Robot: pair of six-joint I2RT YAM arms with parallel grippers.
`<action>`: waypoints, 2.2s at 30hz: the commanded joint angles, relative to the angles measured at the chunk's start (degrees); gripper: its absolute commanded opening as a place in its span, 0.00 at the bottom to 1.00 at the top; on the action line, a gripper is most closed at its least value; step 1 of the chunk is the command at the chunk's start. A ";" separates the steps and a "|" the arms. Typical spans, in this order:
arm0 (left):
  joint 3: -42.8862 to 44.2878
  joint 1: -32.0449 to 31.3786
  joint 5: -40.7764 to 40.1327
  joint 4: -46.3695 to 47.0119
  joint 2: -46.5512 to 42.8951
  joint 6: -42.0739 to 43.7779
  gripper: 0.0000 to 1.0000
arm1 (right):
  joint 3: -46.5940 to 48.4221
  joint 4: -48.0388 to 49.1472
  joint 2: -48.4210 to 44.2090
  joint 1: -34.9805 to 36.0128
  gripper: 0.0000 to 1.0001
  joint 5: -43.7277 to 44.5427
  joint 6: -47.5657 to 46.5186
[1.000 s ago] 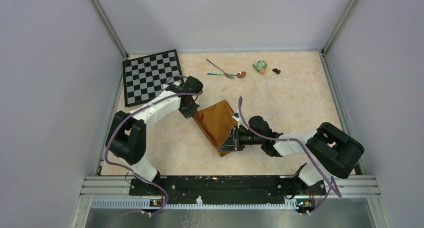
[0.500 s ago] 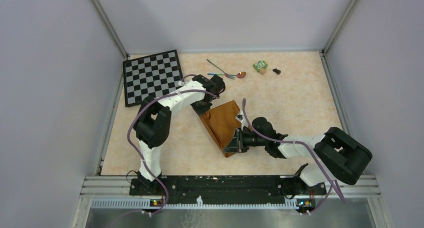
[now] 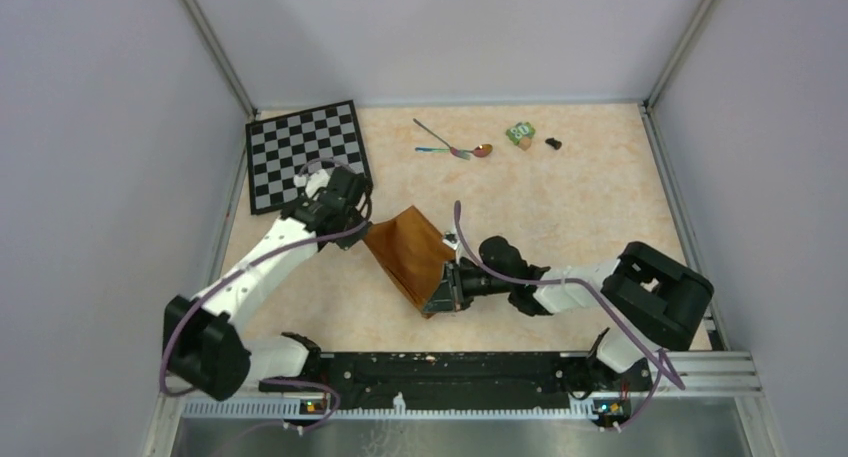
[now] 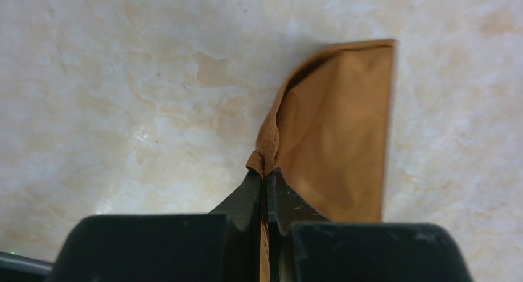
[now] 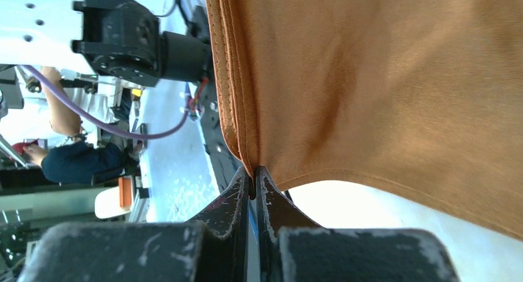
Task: Fold the napkin into a case and place the utensils inside
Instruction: Fold the lower triangle-folded napkin at the center of the board.
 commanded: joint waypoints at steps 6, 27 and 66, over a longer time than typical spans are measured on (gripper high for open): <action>4.10 1.70 -2.85 3.11 -0.39 4.94 0.00 | 2.66 13.06 7.90 3.56 0.00 -4.17 5.95; 6.18 2.31 -10.37 -14.10 12.25 -12.19 0.00 | 4.44 7.34 13.63 -1.44 0.00 -8.05 1.88; 11.50 3.01 -7.58 -6.78 26.94 -6.87 0.00 | 10.66 -17.19 4.62 -5.71 0.55 1.66 -17.19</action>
